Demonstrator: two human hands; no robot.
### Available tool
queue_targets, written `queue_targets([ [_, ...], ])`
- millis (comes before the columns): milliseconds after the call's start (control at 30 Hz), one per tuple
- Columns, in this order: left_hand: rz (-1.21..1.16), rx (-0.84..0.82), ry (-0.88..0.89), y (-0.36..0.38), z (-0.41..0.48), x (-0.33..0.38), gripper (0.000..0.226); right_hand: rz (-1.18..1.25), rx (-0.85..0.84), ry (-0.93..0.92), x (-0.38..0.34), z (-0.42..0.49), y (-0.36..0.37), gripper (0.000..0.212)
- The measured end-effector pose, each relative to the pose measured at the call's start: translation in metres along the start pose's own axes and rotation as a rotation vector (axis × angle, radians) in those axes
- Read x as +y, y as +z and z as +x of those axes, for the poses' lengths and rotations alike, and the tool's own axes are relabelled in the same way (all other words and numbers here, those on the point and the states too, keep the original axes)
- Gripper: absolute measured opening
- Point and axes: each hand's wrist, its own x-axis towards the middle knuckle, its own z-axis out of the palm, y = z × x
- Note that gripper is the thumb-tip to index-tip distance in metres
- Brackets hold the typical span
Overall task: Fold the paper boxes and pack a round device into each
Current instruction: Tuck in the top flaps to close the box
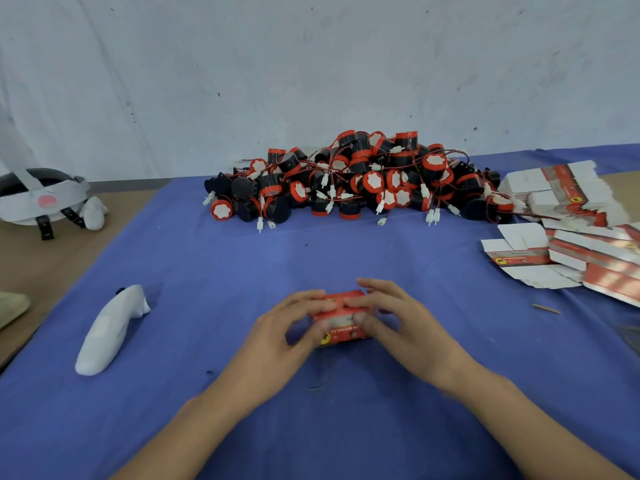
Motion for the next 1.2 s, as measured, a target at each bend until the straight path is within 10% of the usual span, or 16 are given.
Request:
queue_targets([
  [267,-0.416,0.380,-0.234,0.028,0.045,0.047,0.020,0.731,0.290,0.175,-0.053,0.023,0.036,0.012],
  [600,-0.444,0.378,-0.329,0.045,0.068,0.052,0.028,0.730,0.494,0.320,-0.055,0.035,0.025,0.038],
  [800,-0.516,0.300,-0.365,0.066,0.072,0.081,0.038,0.728,0.636,0.391,-0.053,0.019,0.001,0.041],
  [1067,-0.617,-0.217,-0.281,0.097,0.027,0.150,0.033,0.695,0.880,0.370,-0.060,-0.092,-0.074,0.042],
  [1200,-0.730,-0.154,-0.361,0.110,0.030,0.211,0.032,0.900,1.011,0.314,-0.076,-0.150,-0.106,0.040],
])
